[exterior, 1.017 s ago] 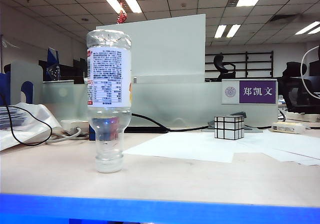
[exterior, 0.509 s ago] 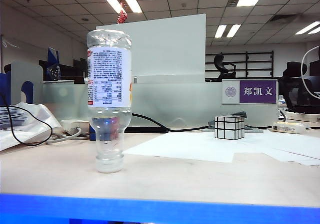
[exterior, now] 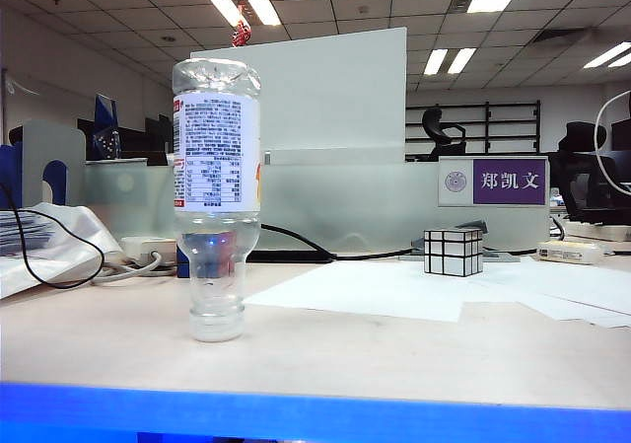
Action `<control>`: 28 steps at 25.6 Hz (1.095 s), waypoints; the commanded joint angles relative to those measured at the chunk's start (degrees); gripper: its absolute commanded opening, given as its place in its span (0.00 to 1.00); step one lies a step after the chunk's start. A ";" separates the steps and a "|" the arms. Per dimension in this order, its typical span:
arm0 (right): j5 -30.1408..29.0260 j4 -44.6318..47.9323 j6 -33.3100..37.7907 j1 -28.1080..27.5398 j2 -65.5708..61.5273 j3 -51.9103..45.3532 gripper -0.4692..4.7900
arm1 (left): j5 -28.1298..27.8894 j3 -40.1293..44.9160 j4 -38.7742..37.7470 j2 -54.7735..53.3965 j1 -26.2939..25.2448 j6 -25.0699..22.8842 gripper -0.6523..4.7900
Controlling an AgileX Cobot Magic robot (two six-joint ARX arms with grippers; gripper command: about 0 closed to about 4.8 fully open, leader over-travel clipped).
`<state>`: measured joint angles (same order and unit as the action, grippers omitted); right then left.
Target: Flip the plastic bottle upside down.
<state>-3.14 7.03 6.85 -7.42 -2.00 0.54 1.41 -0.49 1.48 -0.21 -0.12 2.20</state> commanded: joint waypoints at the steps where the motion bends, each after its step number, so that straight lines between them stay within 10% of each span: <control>1: 0.20 0.33 0.46 0.09 -0.07 -0.44 0.07 | 0.13 -0.04 0.74 0.09 0.09 -0.04 0.12; 28: 0.44 -0.85 0.66 2.95 -0.07 -0.44 0.07 | 0.13 -0.04 0.74 0.09 0.09 -0.04 0.12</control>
<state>-2.81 5.50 7.27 -4.56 -2.00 0.54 1.43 -0.49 1.48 -0.21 -0.12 2.20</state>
